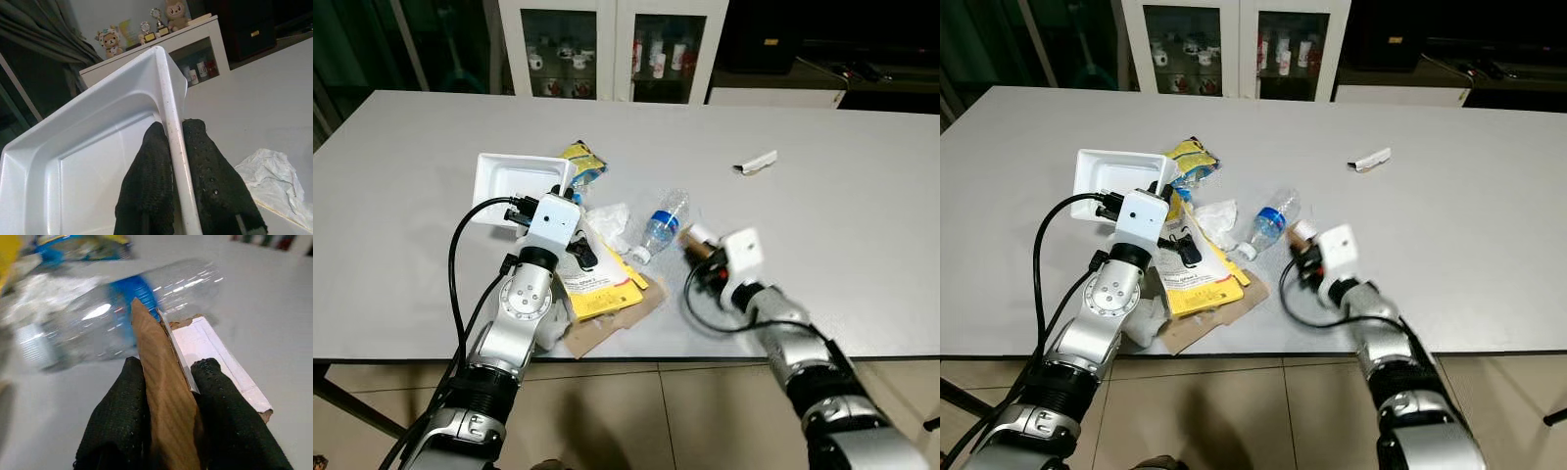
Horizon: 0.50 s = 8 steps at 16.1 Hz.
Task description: Picking trash to rubbish bin
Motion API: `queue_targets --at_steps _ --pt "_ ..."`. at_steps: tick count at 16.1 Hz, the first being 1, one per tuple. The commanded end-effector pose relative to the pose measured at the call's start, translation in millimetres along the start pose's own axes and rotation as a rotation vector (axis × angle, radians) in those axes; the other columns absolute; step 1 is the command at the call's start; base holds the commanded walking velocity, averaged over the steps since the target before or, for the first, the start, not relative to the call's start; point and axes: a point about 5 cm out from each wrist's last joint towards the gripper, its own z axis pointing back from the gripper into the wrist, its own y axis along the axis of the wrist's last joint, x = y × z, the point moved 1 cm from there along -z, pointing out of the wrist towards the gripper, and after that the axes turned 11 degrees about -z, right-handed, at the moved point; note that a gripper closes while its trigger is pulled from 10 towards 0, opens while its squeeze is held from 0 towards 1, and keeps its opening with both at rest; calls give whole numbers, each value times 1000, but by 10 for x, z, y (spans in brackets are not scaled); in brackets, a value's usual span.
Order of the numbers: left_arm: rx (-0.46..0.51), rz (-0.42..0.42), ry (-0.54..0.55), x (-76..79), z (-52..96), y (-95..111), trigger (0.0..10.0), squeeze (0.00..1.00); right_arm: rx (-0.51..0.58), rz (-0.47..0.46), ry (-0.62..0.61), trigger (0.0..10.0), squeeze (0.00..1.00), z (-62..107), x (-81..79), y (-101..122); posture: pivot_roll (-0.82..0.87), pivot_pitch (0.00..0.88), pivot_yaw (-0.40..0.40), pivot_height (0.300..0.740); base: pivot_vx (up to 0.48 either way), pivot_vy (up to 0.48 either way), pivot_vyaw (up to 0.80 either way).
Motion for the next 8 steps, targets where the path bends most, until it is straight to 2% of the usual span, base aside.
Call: queue_targets --at_steps 1,3,5,8 --pt "0 1 19 -26 -11 4 10000 0 53 13 -42 10000 0 -27 76 174 51 33 -55 740 0 0 0" --pt "8 8 30 -47 -17 17 10000 0 182 -26 -79 10000 0 -64 109 460 49 33 -54 740 0 0 0" --pt "11 21 40 -58 -23 27 10000 0 231 -52 -83 10000 0 -78 98 568 49 32 -53 740 0 0 0" --pt "10 92 75 -80 -19 45 10000 0 403 -108 -104 10000 0 -91 31 928 53 35 -54 740 0 0 0"
